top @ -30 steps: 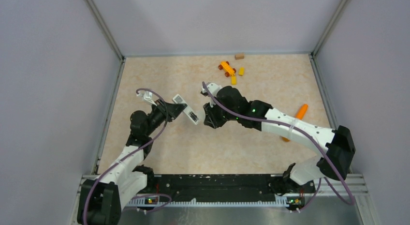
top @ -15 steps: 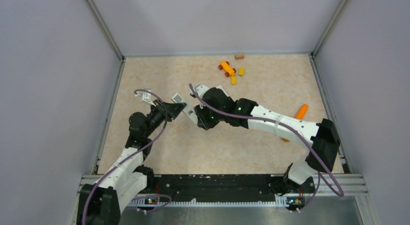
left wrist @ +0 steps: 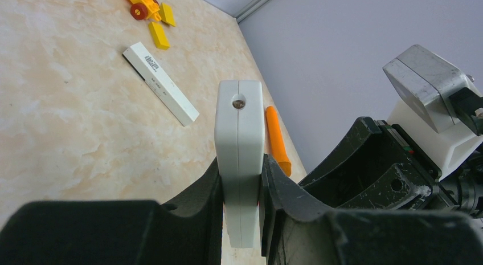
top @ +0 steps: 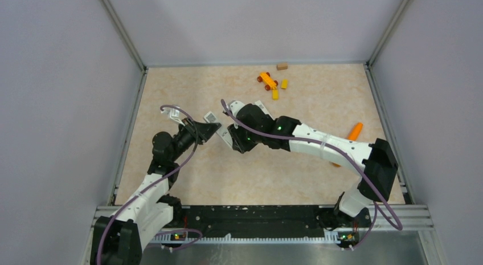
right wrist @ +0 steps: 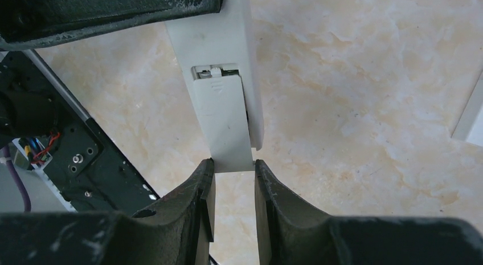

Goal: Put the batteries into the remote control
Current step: Load the battery cover into the remote control.

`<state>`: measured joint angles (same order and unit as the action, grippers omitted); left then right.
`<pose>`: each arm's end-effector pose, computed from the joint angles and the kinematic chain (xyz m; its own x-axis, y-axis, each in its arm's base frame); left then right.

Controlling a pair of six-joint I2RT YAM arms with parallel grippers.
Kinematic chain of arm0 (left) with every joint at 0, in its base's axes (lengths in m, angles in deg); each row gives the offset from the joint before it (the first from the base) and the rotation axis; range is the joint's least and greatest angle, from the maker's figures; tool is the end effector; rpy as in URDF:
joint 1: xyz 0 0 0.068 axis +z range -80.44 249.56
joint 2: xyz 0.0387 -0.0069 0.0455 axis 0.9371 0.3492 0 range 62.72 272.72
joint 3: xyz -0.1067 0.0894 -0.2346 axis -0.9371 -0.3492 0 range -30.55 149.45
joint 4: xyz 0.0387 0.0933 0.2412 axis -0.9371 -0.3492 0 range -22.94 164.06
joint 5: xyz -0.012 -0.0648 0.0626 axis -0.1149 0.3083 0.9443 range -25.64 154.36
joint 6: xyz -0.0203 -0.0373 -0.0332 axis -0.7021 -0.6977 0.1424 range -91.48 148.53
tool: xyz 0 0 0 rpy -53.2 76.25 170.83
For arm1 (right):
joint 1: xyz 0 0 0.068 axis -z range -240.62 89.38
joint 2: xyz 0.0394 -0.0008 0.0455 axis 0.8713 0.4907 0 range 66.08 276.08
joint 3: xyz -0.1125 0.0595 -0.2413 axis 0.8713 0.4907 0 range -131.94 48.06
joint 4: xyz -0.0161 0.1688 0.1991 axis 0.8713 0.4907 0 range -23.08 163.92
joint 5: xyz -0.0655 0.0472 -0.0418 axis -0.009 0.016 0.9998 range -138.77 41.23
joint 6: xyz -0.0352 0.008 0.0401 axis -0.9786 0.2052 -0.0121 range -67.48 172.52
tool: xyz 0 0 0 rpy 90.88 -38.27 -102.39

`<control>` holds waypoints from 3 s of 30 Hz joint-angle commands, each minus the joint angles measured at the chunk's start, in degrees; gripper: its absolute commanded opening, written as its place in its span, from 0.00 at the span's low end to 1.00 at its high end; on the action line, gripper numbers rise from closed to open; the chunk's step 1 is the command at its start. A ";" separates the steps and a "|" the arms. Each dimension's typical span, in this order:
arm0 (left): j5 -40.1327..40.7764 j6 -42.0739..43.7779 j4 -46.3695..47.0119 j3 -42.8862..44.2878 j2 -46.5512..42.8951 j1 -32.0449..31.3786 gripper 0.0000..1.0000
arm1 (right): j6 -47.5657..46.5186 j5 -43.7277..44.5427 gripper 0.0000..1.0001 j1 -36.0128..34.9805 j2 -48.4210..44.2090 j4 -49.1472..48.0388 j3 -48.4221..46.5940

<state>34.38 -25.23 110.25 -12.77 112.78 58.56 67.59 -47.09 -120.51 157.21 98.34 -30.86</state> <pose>0.1873 -0.0545 0.2430 -0.4884 -0.6167 -0.6174 0.4410 0.4360 -0.7845 0.1798 0.3081 0.3085 -0.5563 -0.4414 -0.7041 -0.7348 0.6570 0.1688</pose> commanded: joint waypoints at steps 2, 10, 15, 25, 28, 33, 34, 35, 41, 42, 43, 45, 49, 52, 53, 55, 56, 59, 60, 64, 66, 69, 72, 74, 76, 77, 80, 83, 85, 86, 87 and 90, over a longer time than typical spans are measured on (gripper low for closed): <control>-1.33 1.29 1.88 2.44 0.50 -0.25 0.00 | -0.18 1.40 0.21 -0.73 0.27 -1.38 -3.39; -1.83 1.02 1.87 2.74 0.74 -0.23 0.00 | -0.21 1.32 0.21 -0.71 0.77 -1.76 -3.29; -2.47 0.15 1.92 3.04 0.97 -0.24 0.00 | -0.05 1.05 0.21 -0.67 1.20 -2.06 -3.41; -5.35 -4.95 1.17 4.01 1.09 -0.25 0.00 | 1.60 1.40 0.23 -0.66 3.74 -0.37 -6.44; -5.90 -5.53 1.17 3.85 0.85 -0.25 0.00 | 2.48 1.41 0.24 -0.75 4.21 -0.08 -7.03; -6.57 -7.94 1.50 3.73 0.81 -0.25 0.00 | 3.03 -0.26 0.27 -0.72 4.49 -0.17 -7.37; -6.77 -8.51 1.66 3.75 0.86 -0.23 0.00 | 3.12 -0.38 0.27 -0.71 4.54 -0.12 -7.37; -6.84 -9.06 1.88 3.80 0.98 -0.24 0.00 | 3.25 -0.36 0.27 -0.69 4.56 -0.01 -7.46; -7.70 -11.59 3.49 4.17 1.09 -0.17 0.00 | 4.35 0.48 0.28 -0.72 5.44 0.94 -7.69; -7.70 -11.70 3.46 4.23 0.99 -0.17 0.00 | 4.67 0.71 0.28 -0.73 5.49 1.06 -7.82; -7.58 -11.84 3.46 4.27 0.92 -0.18 0.00 | 4.82 1.02 0.28 -0.74 5.57 1.22 -7.83; -7.34 -12.04 3.31 4.37 0.68 -0.16 0.00 | 5.52 1.59 0.28 -0.69 5.62 1.40 -7.98; -6.17 -12.78 1.92 4.84 0.30 -0.03 0.00 | 7.66 3.16 0.33 -0.58 4.99 1.71 -7.74; -5.76 -12.95 1.42 5.17 0.21 0.17 0.00 | 9.25 3.77 0.38 -0.35 3.92 0.66 -6.31; -5.71 -12.98 1.21 5.16 0.19 0.26 0.00 | 9.87 3.93 0.38 -0.17 3.74 0.26 -6.06; -5.66 -13.44 1.17 5.16 0.21 0.41 0.00 | 11.23 4.06 0.38 0.29 3.61 -0.13 -5.71; -5.70 -13.81 1.24 5.16 0.22 0.50 0.00 | 11.80 4.25 0.37 0.56 3.61 -0.37 -5.63; -5.67 -14.80 1.43 5.16 0.17 0.68 0.00 | 13.02 3.68 0.36 0.98 3.29 -1.32 -5.08; -5.53 -15.17 1.43 5.18 0.13 0.76 0.00 | 13.27 3.40 0.36 1.02 3.22 -1.66 -4.91; -4.85 -16.87 1.07 5.03 0.11 1.13 0.00 | 13.48 2.11 0.38 1.27 2.97 -2.07 -5.05; -4.66 -16.99 0.60 5.03 0.44 1.36 0.00 | 13.52 1.87 0.39 1.32 2.93 -1.80 -5.23; -4.28 -16.99 0.03 4.67 1.07 2.09 0.00 | 13.93 1.61 0.42 1.49 2.62 -1.49 -5.12; -4.41 -17.38 0.11 4.15 1.85 3.22 0.00 | 14.34 0.91 0.45 1.65 2.10 -1.47 -4.72; -4.70 -17.66 0.32 3.94 2.37 3.94 0.00 | 14.48 0.26 0.47 1.72 1.75 -1.50 -4.51; -5.16 -18.09 1.07 3.73 2.95 4.58 0.00 | 14.97 -0.39 0.49 1.88 1.24 -1.78 -4.12; -5.42 -18.41 1.45 3.61 3.20 4.84 0.00 | 15.25 -0.65 0.50 2.02 0.98 -2.04 -3.73; -5.97 -19.63 2.45 3.36 3.74 5.74 0.00 | 16.18 -1.49 0.51 2.79 0.19 -2.54 -3.08; -6.30 -20.05 2.66 3.16 3.90 6.44 0.00 | 17.19 -3.10 0.57 3.44 -0.85 -3.06 -2.35; -6.41 -20.14 2.66 2.97 3.80 6.83 0.00 | 17.71 -3.35 0.67 3.76 -2.13 -3.97 -1.54; -6.54 -20.16 2.66 2.96 3.82 7.06 0.00 | 17.86 -3.15 0.74 3.77 -2.93 -4.58 -0.56; -6.68 -20.24 2.66 2.96 3.81 7.24 0.00 | 18.09 -2.72 0.80 3.81 -4.27 -5.72 0.72; -7.08 -20.33 2.66 2.96 3.62 7.69 0.00 | 20.15 -3.20 0.90 4.90 -8.43 -10.45 5.01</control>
<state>28.89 -44.49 108.19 -11.48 116.98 65.44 85.03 -49.34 -116.93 156.14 94.75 -29.04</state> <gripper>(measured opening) 0.267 0.864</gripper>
